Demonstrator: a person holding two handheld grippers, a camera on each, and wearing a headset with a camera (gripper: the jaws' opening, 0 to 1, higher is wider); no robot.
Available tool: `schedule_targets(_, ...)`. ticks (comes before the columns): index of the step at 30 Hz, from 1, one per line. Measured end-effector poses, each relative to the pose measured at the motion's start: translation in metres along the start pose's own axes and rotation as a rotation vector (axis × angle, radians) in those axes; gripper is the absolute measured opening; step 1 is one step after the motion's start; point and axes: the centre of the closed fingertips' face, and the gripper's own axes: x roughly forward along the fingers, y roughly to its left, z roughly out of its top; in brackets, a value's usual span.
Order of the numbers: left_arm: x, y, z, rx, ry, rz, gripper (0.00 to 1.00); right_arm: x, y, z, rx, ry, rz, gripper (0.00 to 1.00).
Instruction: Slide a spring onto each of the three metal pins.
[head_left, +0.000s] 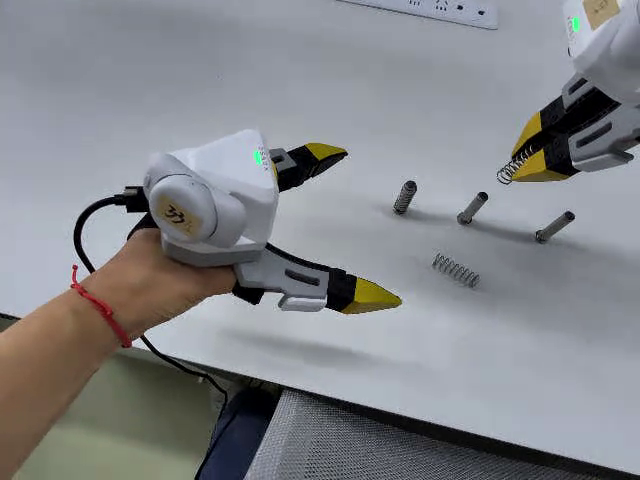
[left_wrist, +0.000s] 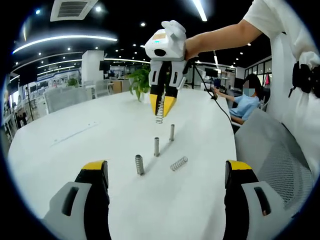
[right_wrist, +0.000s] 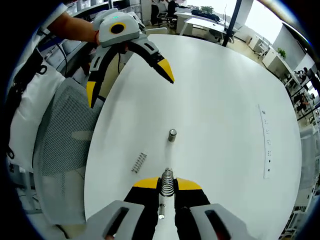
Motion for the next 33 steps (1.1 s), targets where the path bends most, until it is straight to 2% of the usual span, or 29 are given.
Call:
schedule_targets(4,0.000,0.000,0.000,-0.004,-0.013,-0.005,0.99,0.011,-0.005,-0.003,0.007,0.010,0.011,0.07)
schedule_targets(8,0.000,0.001,-0.002,-0.010,-0.016,-0.009,0.99,0.019,-0.004,-0.005,0.015,0.019,0.020,0.07)
schedule_targets(16,-0.001,0.003,-0.003,-0.017,-0.027,-0.009,0.99,0.025,-0.004,-0.002,0.018,0.026,0.030,0.07)
schedule_targets(22,-0.001,0.005,-0.004,-0.024,-0.030,-0.004,0.99,0.031,-0.010,-0.008,0.015,0.041,0.037,0.07)
schedule_targets(33,0.001,0.006,-0.003,-0.038,-0.042,-0.004,0.99,0.036,-0.011,-0.010,0.020,0.051,0.048,0.07)
